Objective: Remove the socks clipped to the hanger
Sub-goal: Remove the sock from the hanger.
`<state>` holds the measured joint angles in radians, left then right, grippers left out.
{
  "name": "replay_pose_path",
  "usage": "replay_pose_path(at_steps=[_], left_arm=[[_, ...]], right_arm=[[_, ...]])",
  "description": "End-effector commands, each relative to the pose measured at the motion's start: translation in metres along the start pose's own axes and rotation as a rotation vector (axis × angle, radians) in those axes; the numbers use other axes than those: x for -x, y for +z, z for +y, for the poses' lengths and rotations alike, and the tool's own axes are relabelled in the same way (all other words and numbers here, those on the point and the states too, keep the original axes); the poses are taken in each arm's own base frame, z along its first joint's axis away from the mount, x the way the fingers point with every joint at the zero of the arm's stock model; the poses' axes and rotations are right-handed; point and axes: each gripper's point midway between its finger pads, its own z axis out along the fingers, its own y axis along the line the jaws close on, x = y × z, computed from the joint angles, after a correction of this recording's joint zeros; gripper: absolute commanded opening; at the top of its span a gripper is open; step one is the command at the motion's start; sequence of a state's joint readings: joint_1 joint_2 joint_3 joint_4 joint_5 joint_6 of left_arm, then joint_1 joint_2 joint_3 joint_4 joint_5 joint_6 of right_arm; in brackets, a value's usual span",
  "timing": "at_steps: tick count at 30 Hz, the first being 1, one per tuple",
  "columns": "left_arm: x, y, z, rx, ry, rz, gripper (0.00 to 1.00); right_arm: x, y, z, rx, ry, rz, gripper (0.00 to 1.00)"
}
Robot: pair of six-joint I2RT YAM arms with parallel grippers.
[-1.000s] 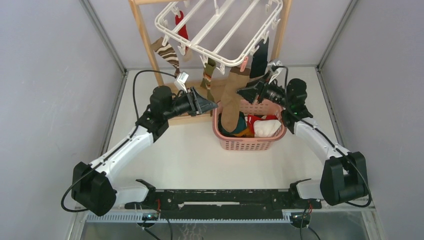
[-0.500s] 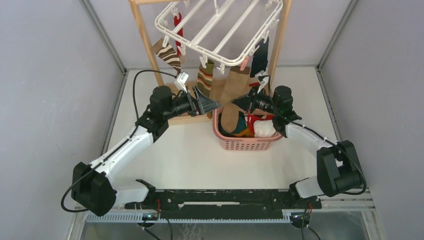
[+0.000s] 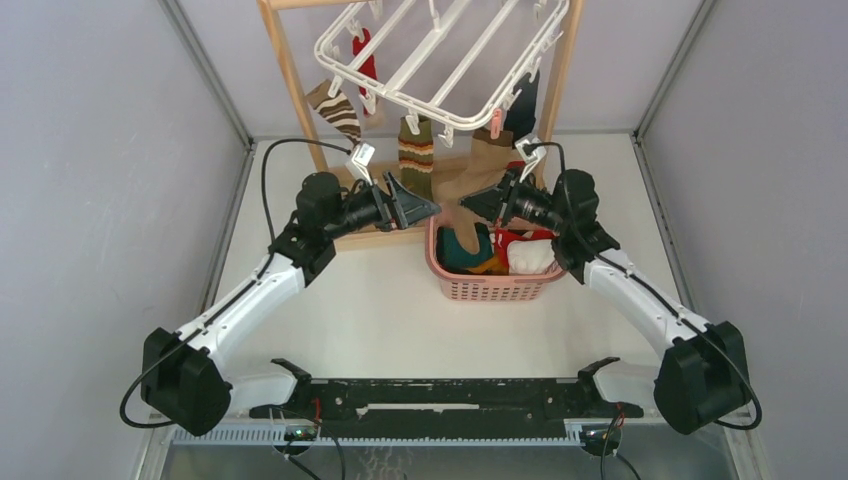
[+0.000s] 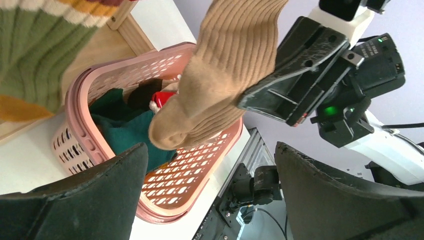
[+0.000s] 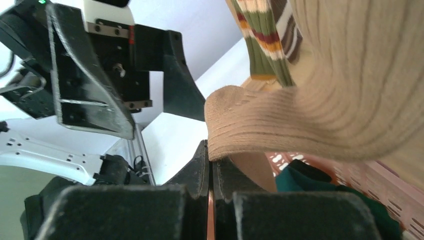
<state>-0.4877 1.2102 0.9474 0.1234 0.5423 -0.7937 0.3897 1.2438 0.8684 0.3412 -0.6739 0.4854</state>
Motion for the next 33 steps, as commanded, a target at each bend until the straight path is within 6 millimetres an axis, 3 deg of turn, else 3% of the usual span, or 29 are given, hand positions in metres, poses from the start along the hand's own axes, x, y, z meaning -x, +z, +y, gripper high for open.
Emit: replay_pose_path(at_steps=[1, 8, 15, 26, 28, 31, 33], left_arm=[[0.003, 0.004, -0.006, -0.042, 0.036, -0.038, 1.00], [0.012, 0.008, -0.022, -0.097, -0.053, -0.072, 1.00], [0.005, 0.012, -0.016, -0.036, -0.172, -0.008, 1.00], [-0.003, 0.015, 0.000, 0.031, -0.178, 0.025, 0.99], [-0.002, 0.017, 0.001, 0.032, -0.170, 0.026, 0.90], [-0.001, 0.020, 0.000, 0.018, -0.174, 0.029, 0.63], [-0.002, 0.023, 0.001, 0.014, -0.183, 0.034, 0.54]], right_arm=[[0.022, -0.006, 0.033, 0.045, 0.028, -0.022, 0.00], [0.011, -0.002, 0.050, 0.041, -0.060, 0.000, 0.00], [-0.002, 0.006, 0.055, -0.027, -0.197, 0.003, 0.00], [0.006, 0.007, 0.060, -0.053, -0.261, -0.040, 0.00], [0.006, 0.006, 0.061, -0.053, -0.263, -0.043, 0.00], [0.008, 0.006, 0.061, -0.055, -0.263, -0.049, 0.00], [0.009, 0.006, 0.062, -0.049, -0.261, -0.053, 0.00]])
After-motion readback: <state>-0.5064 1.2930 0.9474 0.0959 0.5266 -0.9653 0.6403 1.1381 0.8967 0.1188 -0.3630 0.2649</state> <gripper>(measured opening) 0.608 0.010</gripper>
